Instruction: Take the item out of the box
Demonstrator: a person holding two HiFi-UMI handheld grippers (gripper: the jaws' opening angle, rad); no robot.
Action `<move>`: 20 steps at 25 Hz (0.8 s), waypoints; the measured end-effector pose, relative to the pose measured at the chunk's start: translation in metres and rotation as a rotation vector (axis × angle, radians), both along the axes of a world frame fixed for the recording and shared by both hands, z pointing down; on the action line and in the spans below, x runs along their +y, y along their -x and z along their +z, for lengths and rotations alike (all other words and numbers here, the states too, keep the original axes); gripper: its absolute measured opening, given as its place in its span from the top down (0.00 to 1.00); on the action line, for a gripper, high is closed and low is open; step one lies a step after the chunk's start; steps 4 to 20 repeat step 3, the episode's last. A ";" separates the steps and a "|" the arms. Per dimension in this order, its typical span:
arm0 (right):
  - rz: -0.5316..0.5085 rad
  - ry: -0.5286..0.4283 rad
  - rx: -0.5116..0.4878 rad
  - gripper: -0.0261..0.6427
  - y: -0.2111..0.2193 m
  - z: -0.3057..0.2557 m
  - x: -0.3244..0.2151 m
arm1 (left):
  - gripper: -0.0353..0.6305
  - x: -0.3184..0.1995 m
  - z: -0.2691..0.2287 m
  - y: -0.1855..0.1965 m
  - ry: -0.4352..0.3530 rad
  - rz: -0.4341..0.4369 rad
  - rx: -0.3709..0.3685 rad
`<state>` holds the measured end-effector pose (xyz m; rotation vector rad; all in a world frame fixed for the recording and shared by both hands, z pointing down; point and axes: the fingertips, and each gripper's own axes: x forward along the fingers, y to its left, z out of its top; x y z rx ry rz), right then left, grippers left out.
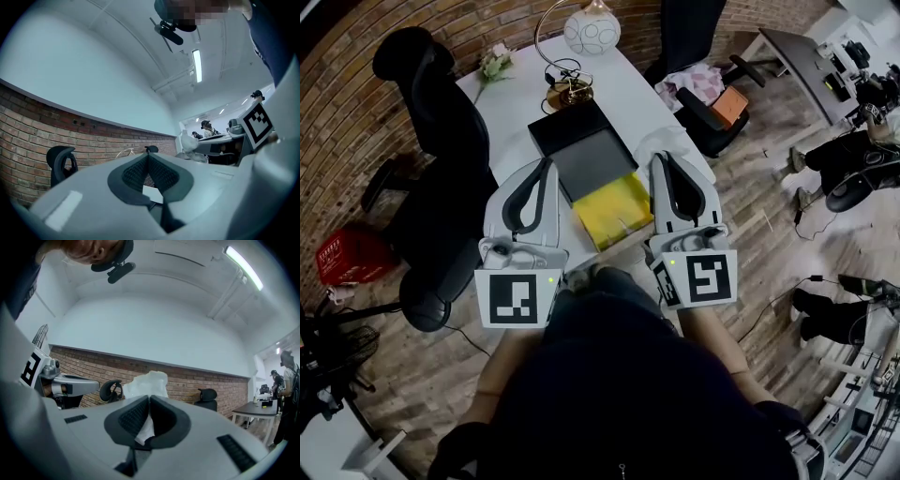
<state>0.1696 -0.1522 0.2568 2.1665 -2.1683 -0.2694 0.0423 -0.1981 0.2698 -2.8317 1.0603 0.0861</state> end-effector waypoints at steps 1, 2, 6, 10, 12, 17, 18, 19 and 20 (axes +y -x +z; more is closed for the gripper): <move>-0.001 0.002 0.000 0.93 -0.001 0.001 0.000 | 0.93 0.000 0.001 0.000 0.000 -0.001 -0.002; -0.001 0.003 0.000 0.93 -0.001 0.002 0.000 | 0.93 0.000 0.001 -0.001 -0.001 -0.002 -0.003; -0.002 0.004 0.000 0.93 -0.001 0.003 0.000 | 0.93 0.000 0.001 -0.001 -0.003 -0.002 -0.004; -0.002 0.004 0.000 0.93 -0.001 0.003 0.000 | 0.93 0.000 0.001 -0.001 -0.003 -0.002 -0.004; -0.002 0.004 0.000 0.93 -0.001 0.003 0.000 | 0.93 0.000 0.001 -0.001 -0.003 -0.002 -0.004; -0.002 0.004 0.000 0.93 -0.001 0.003 0.000 | 0.93 0.000 0.001 -0.001 -0.003 -0.002 -0.004; -0.002 0.004 0.000 0.93 -0.001 0.003 0.000 | 0.93 0.000 0.001 -0.001 -0.003 -0.002 -0.004; -0.002 0.004 0.000 0.93 -0.001 0.003 0.000 | 0.93 0.000 0.001 -0.001 -0.003 -0.002 -0.004; -0.002 0.004 0.000 0.93 -0.001 0.003 0.000 | 0.93 0.000 0.001 -0.001 -0.003 -0.002 -0.004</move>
